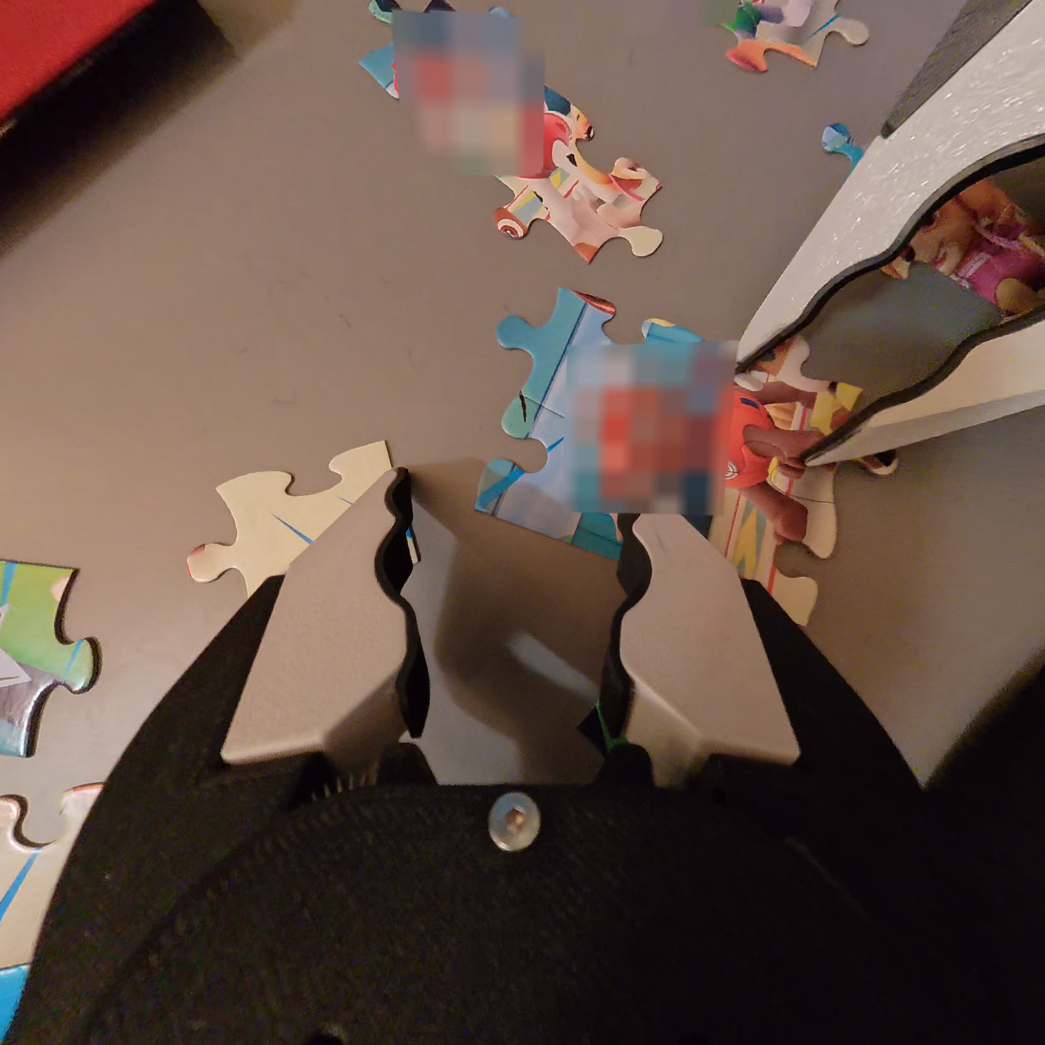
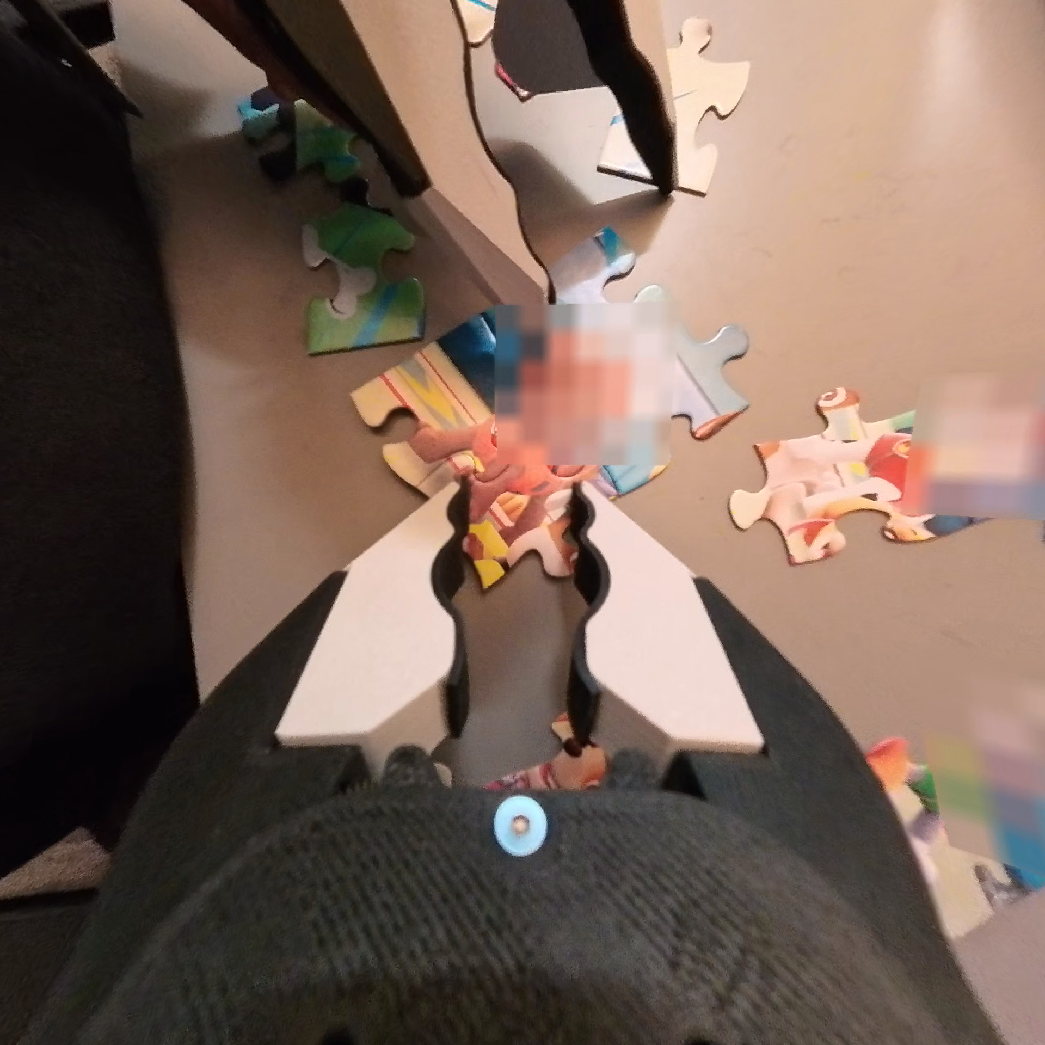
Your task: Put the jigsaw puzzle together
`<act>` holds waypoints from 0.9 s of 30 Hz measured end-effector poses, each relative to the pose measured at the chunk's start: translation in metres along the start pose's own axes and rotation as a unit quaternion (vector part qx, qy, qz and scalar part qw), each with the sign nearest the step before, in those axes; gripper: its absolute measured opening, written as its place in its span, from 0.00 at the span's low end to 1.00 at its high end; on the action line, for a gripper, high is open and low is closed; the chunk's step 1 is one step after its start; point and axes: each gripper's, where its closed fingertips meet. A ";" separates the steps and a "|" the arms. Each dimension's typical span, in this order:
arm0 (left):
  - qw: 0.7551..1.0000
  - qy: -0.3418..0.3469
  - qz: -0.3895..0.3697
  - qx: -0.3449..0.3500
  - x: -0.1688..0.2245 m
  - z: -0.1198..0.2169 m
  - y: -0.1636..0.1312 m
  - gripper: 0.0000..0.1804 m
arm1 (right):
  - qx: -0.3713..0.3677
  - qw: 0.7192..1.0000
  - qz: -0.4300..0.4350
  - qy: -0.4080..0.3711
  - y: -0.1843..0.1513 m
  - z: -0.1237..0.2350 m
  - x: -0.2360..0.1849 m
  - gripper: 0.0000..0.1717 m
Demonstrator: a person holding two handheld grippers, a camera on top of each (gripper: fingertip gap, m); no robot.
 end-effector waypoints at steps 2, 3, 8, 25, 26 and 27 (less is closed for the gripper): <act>1.000 0.001 0.002 0.000 0.000 0.000 0.000 0.40 | 0.003 1.000 0.011 -0.022 0.002 0.003 0.004 0.19; 1.000 0.001 0.003 0.000 0.000 0.000 0.000 0.40 | 0.005 1.000 0.012 -0.025 0.003 0.004 0.004 0.19; 1.000 0.005 0.007 0.007 -0.001 0.006 0.003 0.39 | 0.016 1.000 0.010 -0.014 0.014 0.002 -0.003 0.19; 1.000 0.000 0.009 0.000 0.000 0.005 -0.004 0.37 | 0.051 0.999 0.009 -0.008 0.045 -0.023 -0.021 0.14; 1.000 0.000 0.009 0.000 0.000 0.005 -0.004 0.37 | 0.046 0.999 0.010 -0.010 0.044 -0.025 -0.021 0.13; 1.000 -0.002 0.011 0.002 0.000 0.005 -0.004 0.37 | 0.036 0.999 0.011 -0.012 0.042 -0.028 -0.020 0.13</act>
Point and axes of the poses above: each gripper's, where its closed fingertips meet, z back along the fingers, y out of its top, x = y × z across the jaws, and after that the axes turned 9 degrees about z, right-handed
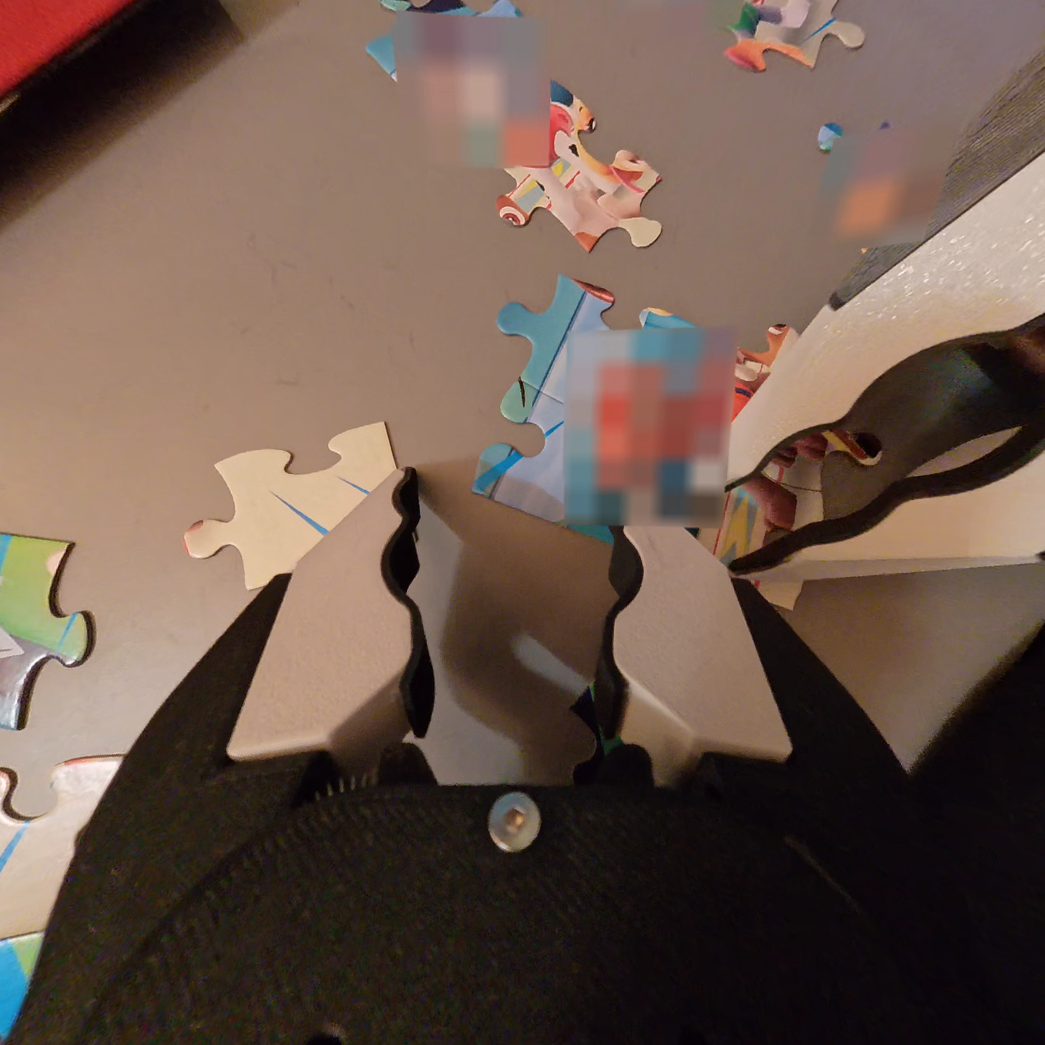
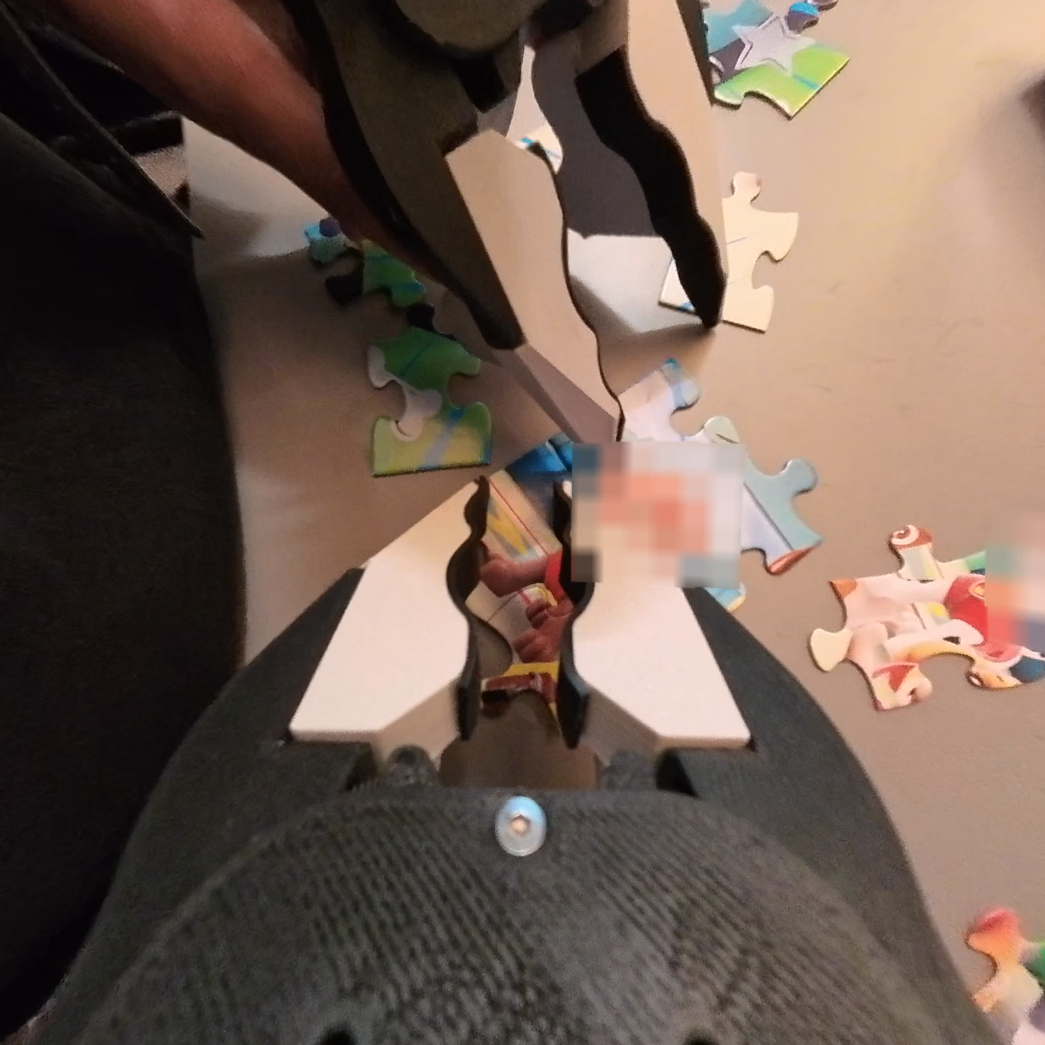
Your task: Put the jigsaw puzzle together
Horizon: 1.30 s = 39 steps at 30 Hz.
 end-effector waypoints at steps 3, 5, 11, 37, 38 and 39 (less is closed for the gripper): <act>1.000 -0.003 0.008 0.002 0.000 0.000 0.000 0.37 | -0.015 1.000 -0.006 -0.002 -0.005 -0.003 0.000 0.11; 1.000 -0.001 0.008 0.003 0.000 0.000 0.000 0.37 | -0.018 1.000 -0.014 0.002 -0.005 -0.001 -0.002 0.11; 1.000 -0.001 0.008 0.006 0.000 0.000 0.000 0.36 | -0.025 0.999 -0.039 -0.013 -0.016 0.008 -0.007 0.07; 1.000 -0.009 -0.014 0.014 0.016 0.005 0.004 0.39 | -0.018 0.984 -0.121 -0.132 -0.040 0.028 0.040 0.07; 1.000 -0.009 -0.014 0.013 0.016 0.005 0.004 0.39 | -0.017 0.983 -0.125 -0.131 -0.041 0.028 0.040 0.07; 1.000 -0.007 -0.015 0.012 0.015 0.004 0.003 0.39 | -0.014 0.983 -0.126 -0.133 -0.040 0.029 0.041 0.07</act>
Point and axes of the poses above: each gripper's, where its closed fingertips meet, z back along the fingers, y out of its top, x = y × z across the jaws, and after that the axes turned 9 degrees about z, right-handed
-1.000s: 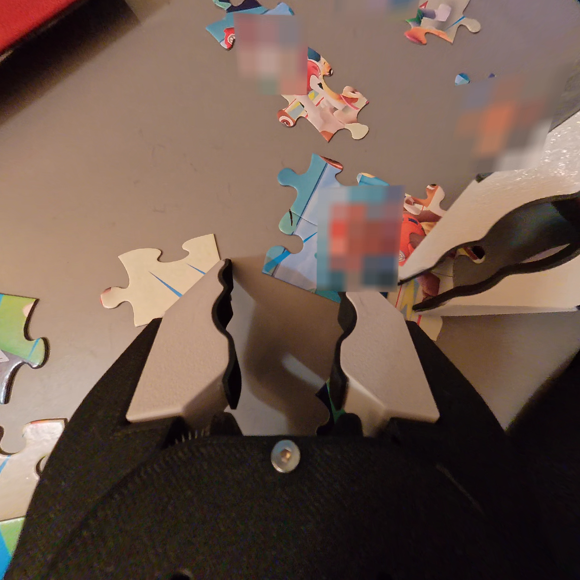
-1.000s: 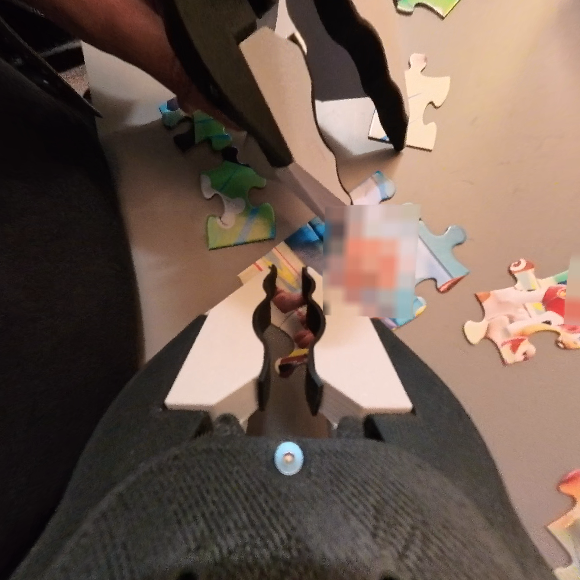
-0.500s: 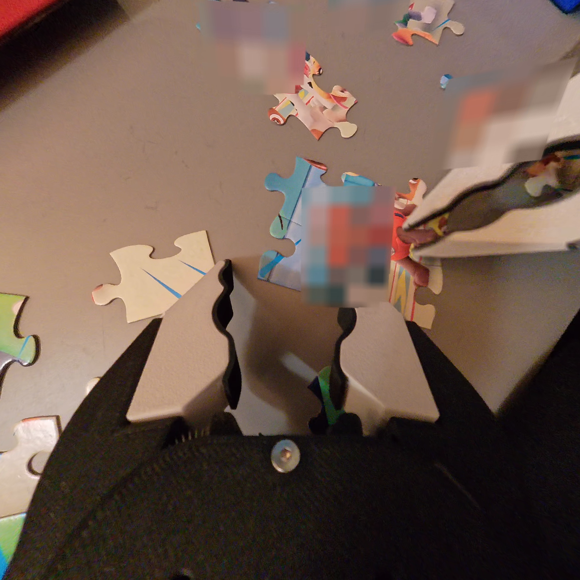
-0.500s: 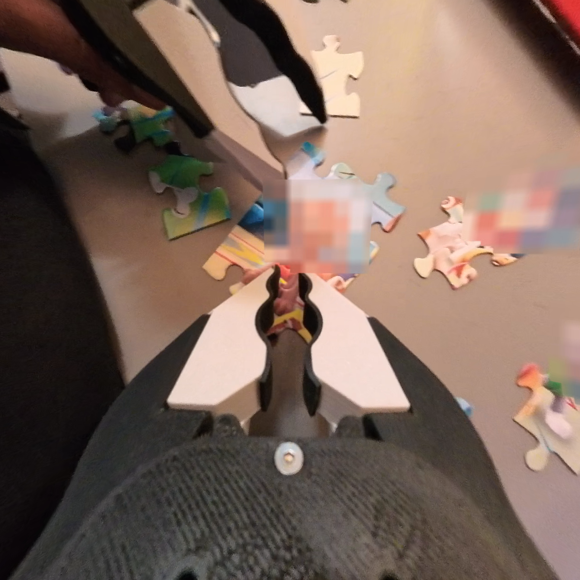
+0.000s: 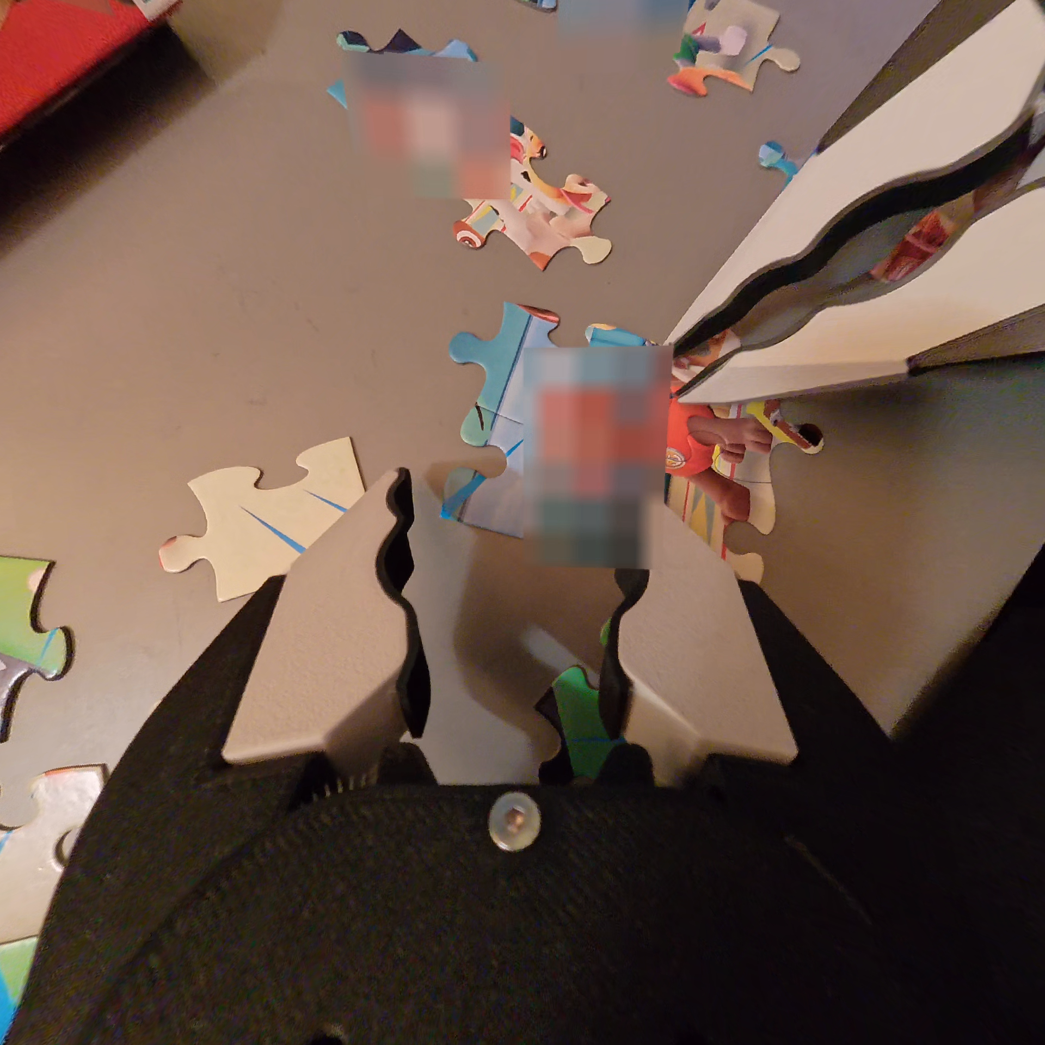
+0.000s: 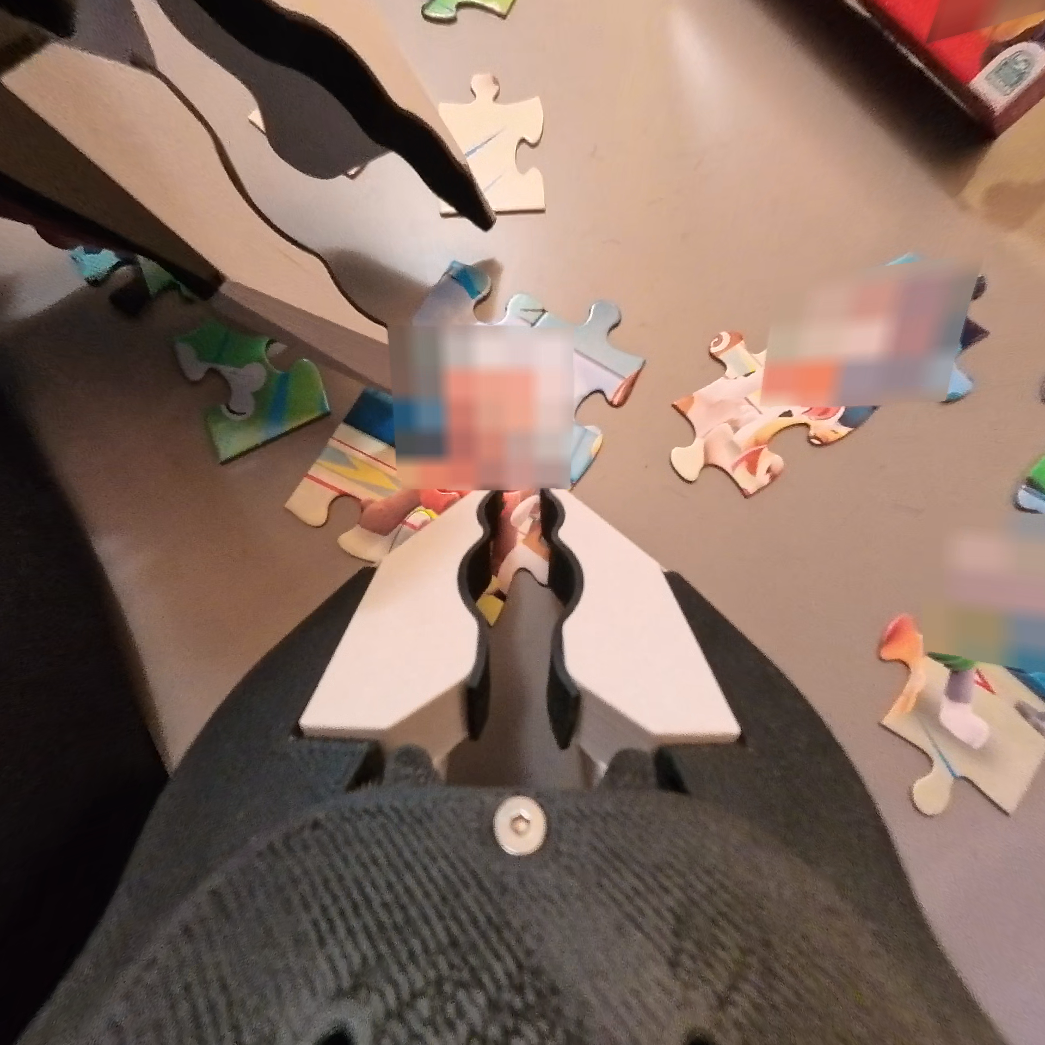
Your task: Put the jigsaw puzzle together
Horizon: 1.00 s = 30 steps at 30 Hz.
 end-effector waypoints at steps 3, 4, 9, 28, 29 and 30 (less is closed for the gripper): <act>1.000 0.004 0.000 -0.002 -0.002 0.001 -0.002 0.39 | 0.007 1.000 0.019 -0.010 0.004 0.006 0.000 0.07; 1.000 0.004 0.001 0.001 -0.002 0.001 -0.001 0.39 | 0.009 1.000 0.024 -0.005 0.004 0.006 -0.003 0.07; 1.000 -0.007 0.015 0.008 0.000 0.003 0.003 0.39 | 0.008 1.000 0.028 0.009 0.000 0.007 -0.011 0.07; 1.000 0.003 0.015 0.010 -0.013 0.021 -0.008 0.38 | -0.020 0.999 0.033 0.017 -0.019 0.013 -0.026 0.37; 1.000 0.015 0.013 0.016 -0.020 0.021 -0.007 0.38 | -0.016 0.999 0.028 0.011 -0.018 0.012 -0.025 0.36; 0.999 0.032 0.012 0.024 -0.030 0.022 -0.004 0.38 | -0.012 1.000 0.023 0.007 -0.017 0.011 -0.025 0.36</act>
Point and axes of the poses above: each gripper's, where its closed fingertips meet, z back along the fingers, y out of its top, x = y × z across the jaws, and after that the axes turned 9 degrees about z, right-handed
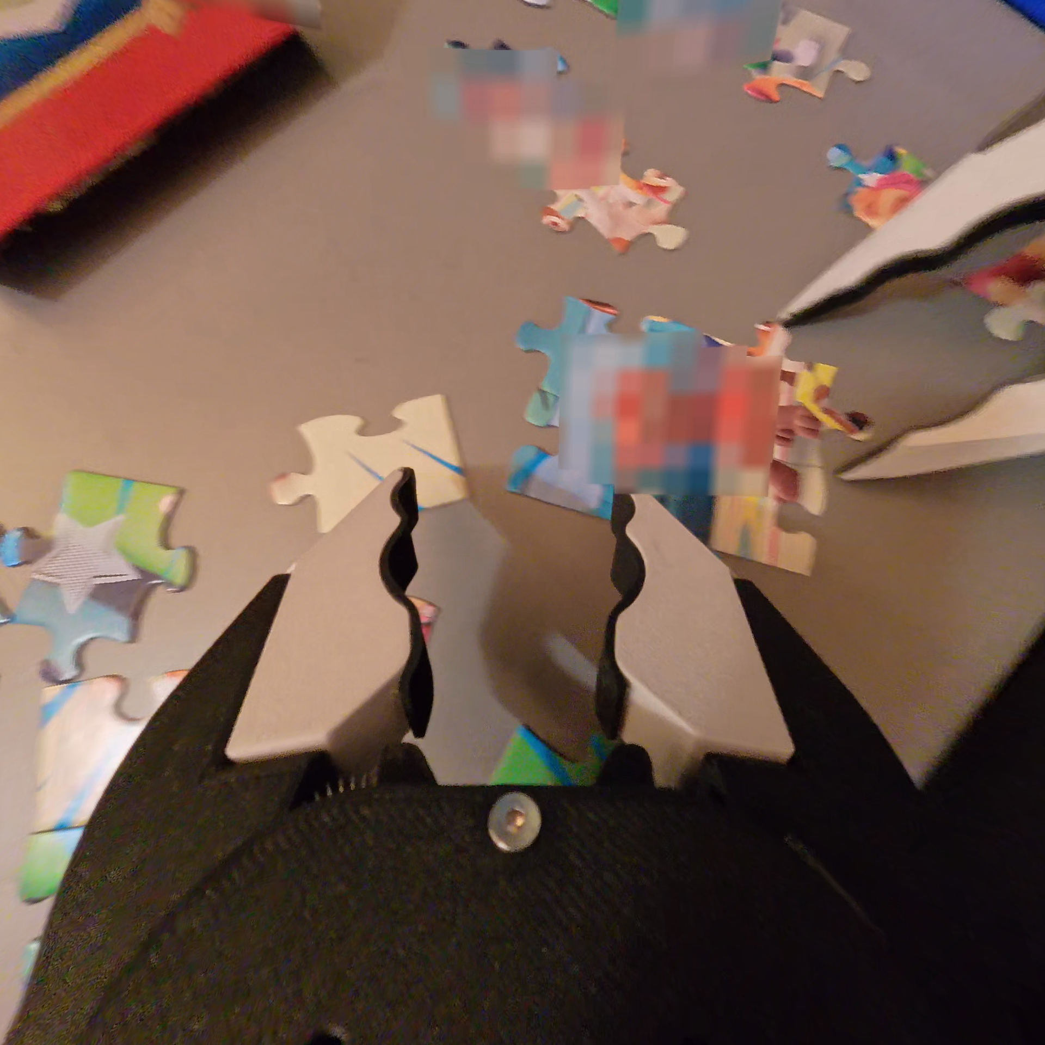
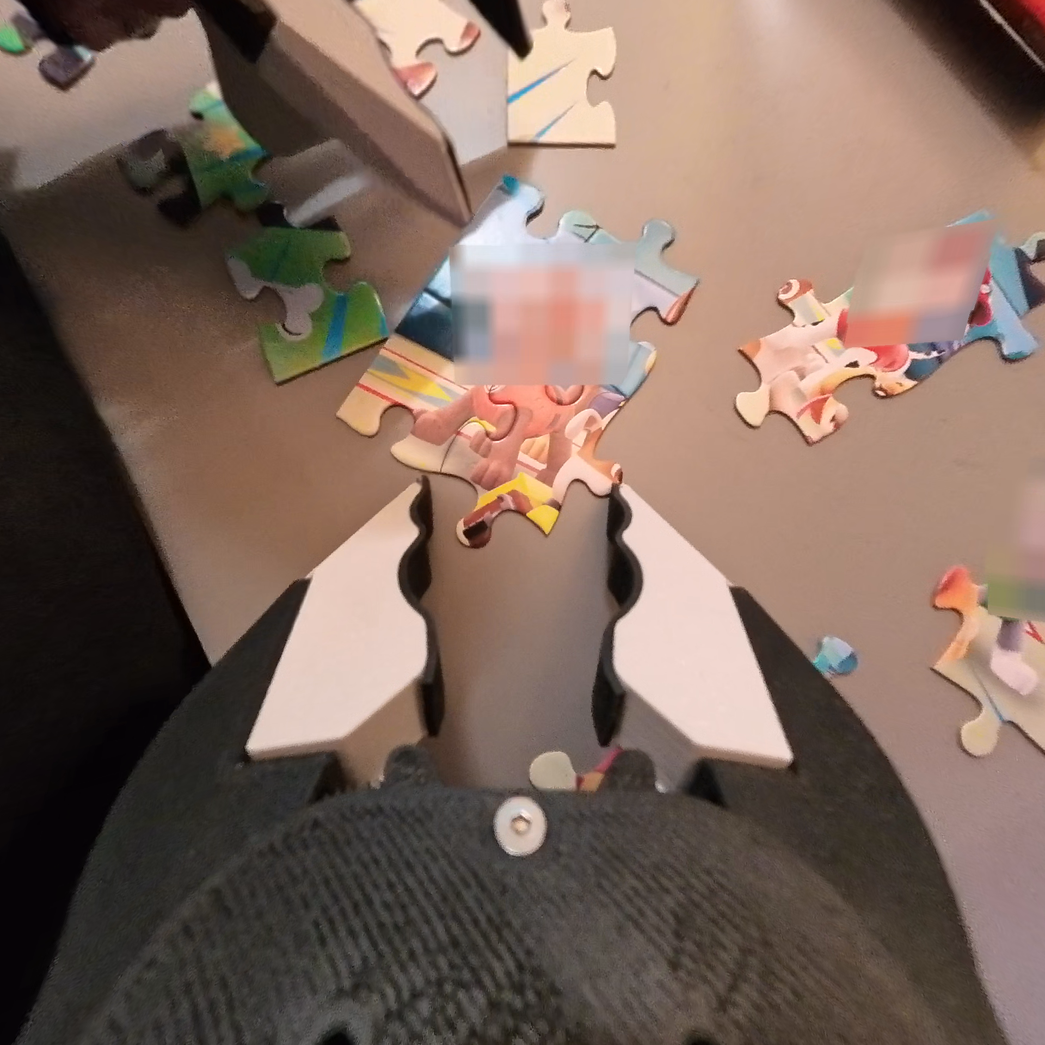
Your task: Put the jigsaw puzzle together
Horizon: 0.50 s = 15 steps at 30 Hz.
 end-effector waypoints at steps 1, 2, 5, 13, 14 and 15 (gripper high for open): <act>1.000 0.018 0.001 0.010 -0.012 -0.001 0.005 0.38 | 0.004 1.000 -0.004 -0.004 0.001 -0.001 0.000 0.36; 0.999 0.031 0.004 0.013 -0.024 -0.003 0.009 0.38 | 0.006 1.000 -0.007 -0.008 0.001 -0.001 0.001 0.35; 0.998 0.049 0.020 0.023 -0.051 -0.008 0.025 0.37 | 0.002 0.999 -0.023 -0.023 0.002 -0.002 0.002 0.35; 0.995 0.092 0.014 -0.035 -0.080 -0.013 0.007 0.37 | 0.014 0.995 -0.071 -0.073 0.006 -0.006 0.004 0.34; 0.995 0.095 0.018 -0.037 -0.082 -0.010 0.004 0.37 | 0.015 0.994 -0.075 -0.079 0.007 -0.006 0.005 0.33; 0.994 0.099 0.022 -0.040 -0.084 -0.007 0.001 0.37 | 0.017 0.993 -0.080 -0.084 0.008 -0.008 0.006 0.33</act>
Point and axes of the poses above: each gripper's, where its closed fingertips meet, z back along the fingers, y out of its top, x = y × z across the jaws, and after that the axes turned 9 degrees about z, right-handed
